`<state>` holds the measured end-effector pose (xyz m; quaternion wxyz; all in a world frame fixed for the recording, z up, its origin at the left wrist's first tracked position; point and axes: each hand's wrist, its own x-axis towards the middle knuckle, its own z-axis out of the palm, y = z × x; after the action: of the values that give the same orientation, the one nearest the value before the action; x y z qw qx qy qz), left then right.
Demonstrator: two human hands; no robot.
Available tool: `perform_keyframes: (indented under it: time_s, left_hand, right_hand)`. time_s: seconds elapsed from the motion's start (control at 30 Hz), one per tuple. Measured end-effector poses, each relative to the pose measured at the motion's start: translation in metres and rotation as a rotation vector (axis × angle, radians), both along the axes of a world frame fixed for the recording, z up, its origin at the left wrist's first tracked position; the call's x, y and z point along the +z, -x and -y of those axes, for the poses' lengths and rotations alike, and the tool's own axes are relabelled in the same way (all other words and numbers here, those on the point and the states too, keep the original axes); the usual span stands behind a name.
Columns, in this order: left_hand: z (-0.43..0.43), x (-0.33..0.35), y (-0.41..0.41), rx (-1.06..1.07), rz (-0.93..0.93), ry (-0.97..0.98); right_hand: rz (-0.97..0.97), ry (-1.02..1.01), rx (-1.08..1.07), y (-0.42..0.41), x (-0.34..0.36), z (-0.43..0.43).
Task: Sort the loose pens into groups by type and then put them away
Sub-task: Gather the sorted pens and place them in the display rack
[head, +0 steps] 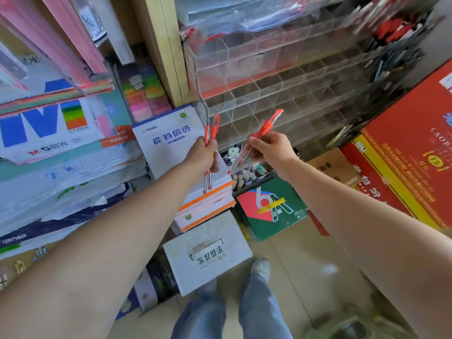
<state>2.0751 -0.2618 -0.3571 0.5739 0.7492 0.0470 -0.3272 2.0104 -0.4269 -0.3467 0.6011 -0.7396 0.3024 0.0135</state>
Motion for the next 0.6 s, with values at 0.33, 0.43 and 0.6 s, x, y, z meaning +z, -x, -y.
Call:
perform_keyframes:
  time_s: [0.33,0.43,0.6]
  left_hand:
    - [0.024,0.044,-0.060,0.172,0.009,0.002]
    - [0.030,0.045,-0.067,0.208,-0.028,-0.002]
    - [0.035,0.040,-0.073,0.169,-0.027,-0.055]
  right_hand:
    - [0.169,-0.001,-0.046,-0.125,0.040,0.040]
    - [0.153,0.085,-0.070,-0.146,0.036,0.047]
    - [0.094,0.215,0.001,-0.165,0.017,0.041]
